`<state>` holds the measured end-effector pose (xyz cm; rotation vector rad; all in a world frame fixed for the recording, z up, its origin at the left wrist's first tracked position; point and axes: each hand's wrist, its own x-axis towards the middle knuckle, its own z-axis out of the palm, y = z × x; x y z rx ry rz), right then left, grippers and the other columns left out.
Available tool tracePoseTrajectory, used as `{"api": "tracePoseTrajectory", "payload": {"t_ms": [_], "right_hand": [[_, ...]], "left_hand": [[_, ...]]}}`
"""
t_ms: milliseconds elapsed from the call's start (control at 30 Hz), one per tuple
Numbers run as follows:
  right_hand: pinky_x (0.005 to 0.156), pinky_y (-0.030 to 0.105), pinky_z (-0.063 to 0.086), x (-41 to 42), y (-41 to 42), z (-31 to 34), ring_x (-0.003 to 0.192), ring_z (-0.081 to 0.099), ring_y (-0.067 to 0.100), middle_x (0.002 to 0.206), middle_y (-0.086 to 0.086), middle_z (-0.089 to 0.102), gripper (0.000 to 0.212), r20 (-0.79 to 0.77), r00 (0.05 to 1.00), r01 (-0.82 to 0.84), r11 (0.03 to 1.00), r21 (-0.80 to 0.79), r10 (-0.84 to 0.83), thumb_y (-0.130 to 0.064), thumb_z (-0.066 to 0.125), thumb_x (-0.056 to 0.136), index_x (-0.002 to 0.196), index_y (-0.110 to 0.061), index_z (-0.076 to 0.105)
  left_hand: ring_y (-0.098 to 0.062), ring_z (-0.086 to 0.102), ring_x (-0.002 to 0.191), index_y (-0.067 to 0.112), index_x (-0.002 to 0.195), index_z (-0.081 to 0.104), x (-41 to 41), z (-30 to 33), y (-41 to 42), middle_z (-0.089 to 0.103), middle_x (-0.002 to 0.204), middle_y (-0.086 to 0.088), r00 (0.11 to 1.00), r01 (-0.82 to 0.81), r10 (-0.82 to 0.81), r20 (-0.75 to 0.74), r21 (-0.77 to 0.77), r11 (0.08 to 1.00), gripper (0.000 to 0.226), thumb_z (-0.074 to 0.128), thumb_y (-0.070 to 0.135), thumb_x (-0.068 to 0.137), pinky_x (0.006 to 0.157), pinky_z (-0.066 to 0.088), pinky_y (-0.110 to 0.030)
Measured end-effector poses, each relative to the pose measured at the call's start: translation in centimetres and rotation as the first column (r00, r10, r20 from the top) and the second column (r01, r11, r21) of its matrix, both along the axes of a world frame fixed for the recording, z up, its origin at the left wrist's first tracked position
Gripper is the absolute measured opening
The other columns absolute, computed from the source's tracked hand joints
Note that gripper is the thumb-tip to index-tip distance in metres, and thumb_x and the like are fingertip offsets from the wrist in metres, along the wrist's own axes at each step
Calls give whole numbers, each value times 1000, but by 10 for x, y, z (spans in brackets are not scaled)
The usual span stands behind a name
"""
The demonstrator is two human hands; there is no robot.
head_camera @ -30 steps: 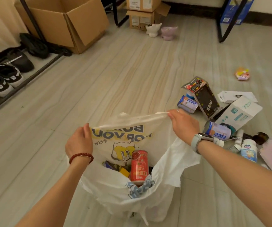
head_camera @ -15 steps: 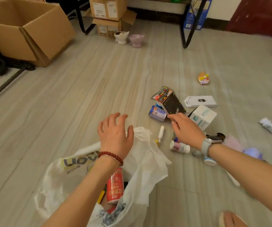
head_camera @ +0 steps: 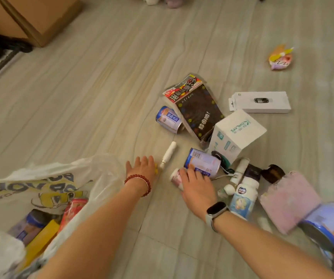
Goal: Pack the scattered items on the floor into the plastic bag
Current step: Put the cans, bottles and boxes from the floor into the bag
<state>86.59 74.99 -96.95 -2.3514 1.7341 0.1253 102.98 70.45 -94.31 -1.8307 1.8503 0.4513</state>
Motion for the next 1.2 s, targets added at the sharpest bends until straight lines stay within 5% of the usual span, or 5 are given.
{"api": "tracePoseTrajectory", "payload": {"t_ms": [300, 667, 800, 967, 1200], "right_hand": [[80, 35, 42, -12, 8, 20, 113, 51, 30, 137, 6, 37, 62, 517, 807, 70, 916, 395, -285, -31, 49, 87, 141, -23, 19], [89, -4, 30, 103, 26, 119, 106, 42, -15, 116, -8, 45, 62, 958, 285, -165, 986, 13, 34, -33, 55, 80, 136, -16, 36], [90, 16, 42, 142, 42, 137, 110, 50, 14, 121, 6, 52, 61, 826, 425, -389, 899, -203, 371, -35, 53, 85, 139, -14, 34], [95, 40, 41, 197, 35, 115, 118, 44, 34, 129, 18, 46, 52, 482, 827, -420, 889, 184, 291, -26, 49, 91, 138, -14, 30], [107, 26, 34, 171, 34, 120, 126, 43, 21, 135, 11, 49, 37, 674, 658, -432, 901, -27, 336, -11, 40, 92, 127, -8, 51]], "left_hand": [[-30, 60, 82, 15, 117, 44, -25, 66, 14, 51, 108, -6, 958, -114, 3, -286, -372, 921, 45, 52, 43, 83, 60, 42, -32], [-26, 55, 92, 11, 117, 49, 124, 139, 135, 60, 108, -10, 834, -530, 293, -466, -533, 660, 51, 70, 30, 76, 74, 38, -29], [-28, 50, 107, 7, 121, 45, 166, 114, 157, 54, 118, -15, 711, -697, 464, -528, -446, 561, 46, 64, 17, 81, 83, 37, -30], [-32, 50, 114, 14, 134, 38, 193, 80, 148, 48, 133, -14, 715, -689, 556, -425, -292, 663, 52, 56, 25, 87, 93, 43, -40], [-30, 45, 118, 8, 127, 46, 191, 94, 137, 48, 128, -17, 636, -766, 421, -647, -467, 441, 40, 52, 14, 88, 100, 37, -40]]}}
